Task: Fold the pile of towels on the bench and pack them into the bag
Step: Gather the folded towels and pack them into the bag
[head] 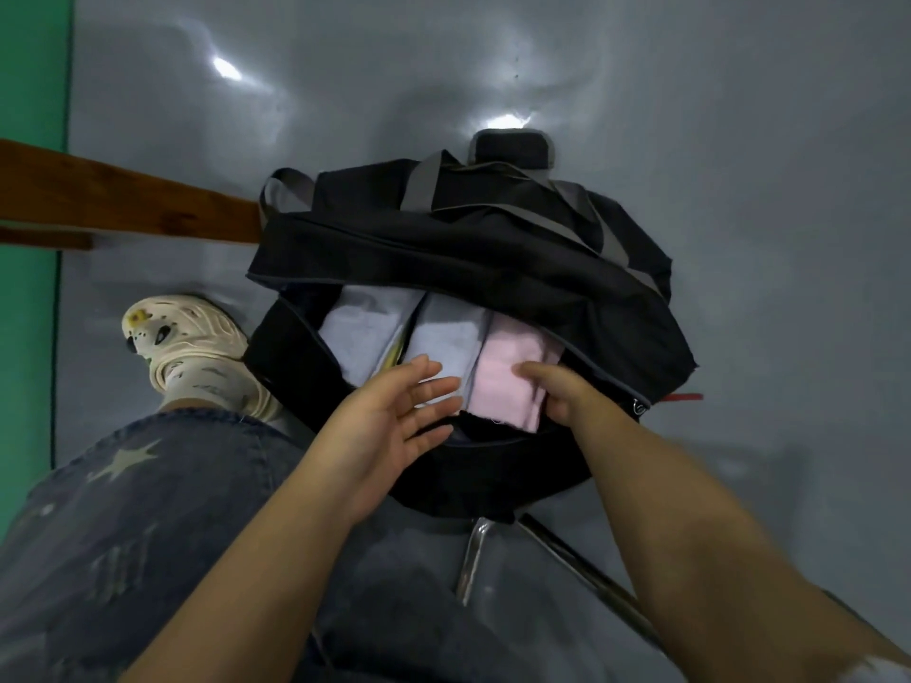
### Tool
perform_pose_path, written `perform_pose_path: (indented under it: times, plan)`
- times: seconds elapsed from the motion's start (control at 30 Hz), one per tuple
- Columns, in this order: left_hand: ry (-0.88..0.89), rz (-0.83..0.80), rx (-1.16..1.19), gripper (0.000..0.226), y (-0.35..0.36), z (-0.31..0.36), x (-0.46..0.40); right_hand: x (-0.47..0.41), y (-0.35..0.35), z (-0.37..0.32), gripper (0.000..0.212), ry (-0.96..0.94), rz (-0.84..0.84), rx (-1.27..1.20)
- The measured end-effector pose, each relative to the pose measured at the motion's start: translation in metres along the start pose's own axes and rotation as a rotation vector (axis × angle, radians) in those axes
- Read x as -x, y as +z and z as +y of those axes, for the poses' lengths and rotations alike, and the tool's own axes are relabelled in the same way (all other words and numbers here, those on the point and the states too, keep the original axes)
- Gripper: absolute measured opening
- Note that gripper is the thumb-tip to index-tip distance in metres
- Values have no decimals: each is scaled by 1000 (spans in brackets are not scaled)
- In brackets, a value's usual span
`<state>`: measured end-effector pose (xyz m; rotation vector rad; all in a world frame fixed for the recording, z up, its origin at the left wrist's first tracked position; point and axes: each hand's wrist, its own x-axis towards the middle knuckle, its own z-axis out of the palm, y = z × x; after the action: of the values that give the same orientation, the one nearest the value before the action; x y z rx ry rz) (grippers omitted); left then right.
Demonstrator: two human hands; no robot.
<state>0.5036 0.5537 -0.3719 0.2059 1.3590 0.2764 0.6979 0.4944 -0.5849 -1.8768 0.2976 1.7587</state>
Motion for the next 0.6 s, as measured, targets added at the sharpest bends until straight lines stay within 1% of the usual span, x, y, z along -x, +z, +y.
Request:
perform_pose_path:
  times: [0.07,0.2,0.33,0.4,0.47,0.53,0.6]
  plan:
    - [16,13,19,20,0,3,0,5,1,1,49,-32,61,4]
    - [55,3,57,20,5,9,6,29,5,0,46,-149,194,33]
    - [132,-41,160,21,13,15,29,72,19,-1,45,-216,203,114]
    - [179,-52,193,20,13,16,46,106,29,-4,44,-230,156,87]
    - [214,-66,238,21,10,17,62,139,42,-9,27,-252,45,54]
    - [270,-85,276,22,1,15,86,182,61,-13,11,-292,-100,91]
    - [337,-96,312,24,-13,14,115,222,82,-16,8,-361,-197,121]
